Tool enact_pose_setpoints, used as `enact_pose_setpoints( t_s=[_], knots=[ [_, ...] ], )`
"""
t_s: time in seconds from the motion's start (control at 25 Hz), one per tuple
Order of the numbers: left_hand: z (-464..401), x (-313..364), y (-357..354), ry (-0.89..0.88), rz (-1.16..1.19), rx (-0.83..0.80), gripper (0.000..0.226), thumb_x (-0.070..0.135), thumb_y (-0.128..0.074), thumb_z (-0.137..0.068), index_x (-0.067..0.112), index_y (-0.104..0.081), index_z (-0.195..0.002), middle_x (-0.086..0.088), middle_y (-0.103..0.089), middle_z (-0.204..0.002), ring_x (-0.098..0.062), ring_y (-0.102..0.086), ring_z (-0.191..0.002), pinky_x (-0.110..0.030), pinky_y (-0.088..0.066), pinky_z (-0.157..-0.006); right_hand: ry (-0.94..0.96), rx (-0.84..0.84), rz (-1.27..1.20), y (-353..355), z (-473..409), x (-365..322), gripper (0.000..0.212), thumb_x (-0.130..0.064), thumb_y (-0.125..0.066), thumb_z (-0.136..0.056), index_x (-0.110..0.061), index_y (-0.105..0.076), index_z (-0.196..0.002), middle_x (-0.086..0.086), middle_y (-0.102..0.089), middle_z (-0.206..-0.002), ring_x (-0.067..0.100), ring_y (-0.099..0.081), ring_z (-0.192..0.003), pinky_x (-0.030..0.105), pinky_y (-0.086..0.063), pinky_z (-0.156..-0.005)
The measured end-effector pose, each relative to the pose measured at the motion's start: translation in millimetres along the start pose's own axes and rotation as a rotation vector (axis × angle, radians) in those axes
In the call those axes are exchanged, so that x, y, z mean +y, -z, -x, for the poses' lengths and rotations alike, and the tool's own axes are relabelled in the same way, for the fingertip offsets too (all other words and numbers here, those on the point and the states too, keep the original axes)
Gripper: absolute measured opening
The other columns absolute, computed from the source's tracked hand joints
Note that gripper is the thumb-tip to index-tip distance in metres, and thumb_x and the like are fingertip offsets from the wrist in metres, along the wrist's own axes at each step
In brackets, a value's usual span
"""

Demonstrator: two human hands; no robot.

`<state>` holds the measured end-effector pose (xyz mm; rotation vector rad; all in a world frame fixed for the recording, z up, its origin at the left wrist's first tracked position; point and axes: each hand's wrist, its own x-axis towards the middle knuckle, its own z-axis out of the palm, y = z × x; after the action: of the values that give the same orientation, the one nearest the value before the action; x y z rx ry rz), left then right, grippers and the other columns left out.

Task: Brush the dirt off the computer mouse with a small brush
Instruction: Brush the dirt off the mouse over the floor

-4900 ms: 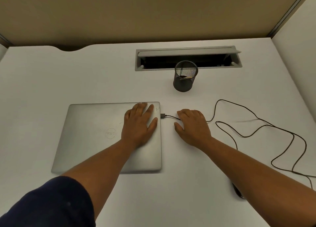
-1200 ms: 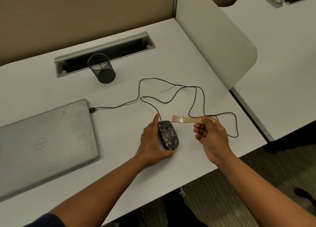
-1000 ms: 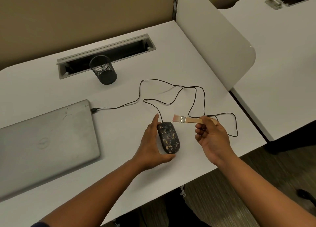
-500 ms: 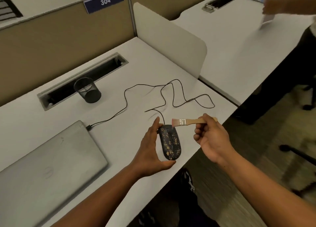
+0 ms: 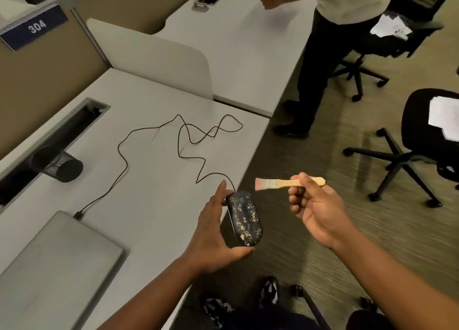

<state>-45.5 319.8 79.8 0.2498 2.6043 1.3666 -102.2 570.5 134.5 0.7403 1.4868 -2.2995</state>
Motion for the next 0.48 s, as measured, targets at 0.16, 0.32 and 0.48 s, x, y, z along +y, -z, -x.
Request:
enact_pose_setpoints(
  t_s=[0.16, 0.32, 0.48],
  knots=[
    [-4, 15, -29, 0.000, -0.041, -0.051, 0.147, 0.048, -0.099, -0.062, 0.053, 0.008, -0.162, 0.031, -0.030, -0.156, -0.007, -0.041, -0.145, -0.039, -0.040, -0.121, -0.044, -0.042, -0.014, 35, 0, 0, 0.023, -0.023, -0.067, -0.094, -0.011, -0.067, -0.113, 0.003, -0.068, -0.078, 0.011, -0.060, -0.069, 0.021, -0.050, -0.056],
    [-10, 25, -53, 0.028, -0.047, -0.060, 0.146, 0.050, -0.097, -0.061, 0.049, 0.006, -0.164, 0.026, -0.032, -0.159, -0.009, -0.040, -0.147, -0.045, -0.042, -0.120, -0.065, -0.056, -0.027, 60, -11, 0, 0.007, -0.015, -0.064, -0.099, -0.012, -0.069, -0.104, 0.001, -0.065, -0.075, 0.010, -0.057, -0.066, 0.021, -0.049, -0.056],
    [-15, 32, -64, 0.037, -0.064, -0.048, 0.143, 0.048, -0.097, -0.063, 0.044, 0.002, -0.166, 0.023, -0.034, -0.160, -0.010, -0.039, -0.149, -0.048, -0.040, -0.122, -0.074, -0.039, -0.040, 68, -18, -1, 0.005, -0.017, -0.063, -0.101, -0.013, -0.067, -0.102, 0.002, -0.066, -0.072, 0.010, -0.058, -0.061, 0.021, -0.047, -0.053]
  ],
)
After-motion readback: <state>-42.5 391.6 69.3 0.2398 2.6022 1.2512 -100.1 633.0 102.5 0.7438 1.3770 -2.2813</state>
